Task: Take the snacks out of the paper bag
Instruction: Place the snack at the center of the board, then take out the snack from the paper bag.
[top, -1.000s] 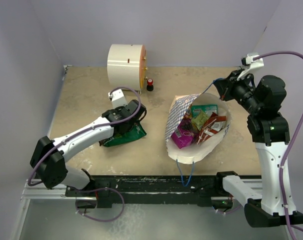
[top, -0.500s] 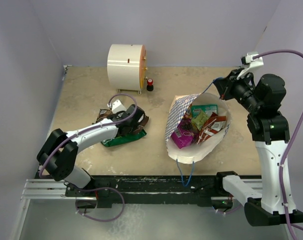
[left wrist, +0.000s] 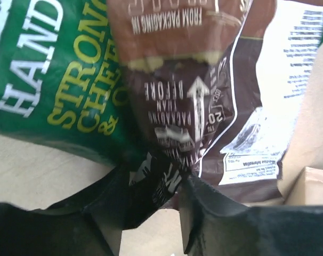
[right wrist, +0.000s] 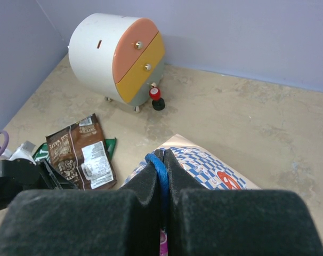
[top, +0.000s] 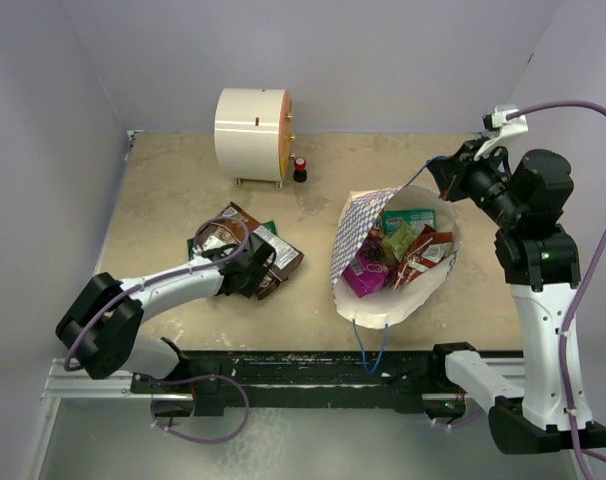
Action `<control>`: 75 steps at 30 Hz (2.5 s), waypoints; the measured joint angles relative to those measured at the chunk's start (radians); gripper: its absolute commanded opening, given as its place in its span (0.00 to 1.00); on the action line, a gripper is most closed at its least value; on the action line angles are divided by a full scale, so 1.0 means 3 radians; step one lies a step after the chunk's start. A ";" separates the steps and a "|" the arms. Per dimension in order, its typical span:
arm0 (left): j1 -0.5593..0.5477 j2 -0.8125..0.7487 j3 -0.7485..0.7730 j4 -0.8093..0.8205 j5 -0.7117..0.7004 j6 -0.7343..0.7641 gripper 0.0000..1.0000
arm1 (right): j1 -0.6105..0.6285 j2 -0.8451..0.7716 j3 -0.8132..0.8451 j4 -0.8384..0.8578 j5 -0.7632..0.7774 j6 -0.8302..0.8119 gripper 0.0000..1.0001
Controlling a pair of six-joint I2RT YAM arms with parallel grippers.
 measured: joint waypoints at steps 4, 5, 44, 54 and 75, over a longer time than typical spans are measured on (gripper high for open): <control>0.0000 -0.0272 0.0001 -0.0195 0.0052 0.0034 0.85 | 0.0000 -0.0020 -0.0003 -0.0010 -0.0003 0.0000 0.00; 0.0000 -0.0395 0.0006 -0.0264 0.0062 0.0080 0.91 | 0.0000 -0.0024 -0.0003 -0.0011 -0.0004 0.0000 0.00; -0.2032 0.0917 0.2533 0.0843 0.0828 0.5008 0.40 | 0.0000 0.0036 -0.0062 0.0164 -0.0128 0.0206 0.00; -0.1850 0.1436 0.2529 0.1433 0.0820 0.5428 0.49 | 0.0000 0.0043 0.0000 0.0057 -0.0174 0.0211 0.00; -0.1528 0.2532 0.3049 0.2799 0.0888 0.6059 0.77 | 0.0000 0.0170 0.0244 -0.0226 -0.0244 0.0134 0.00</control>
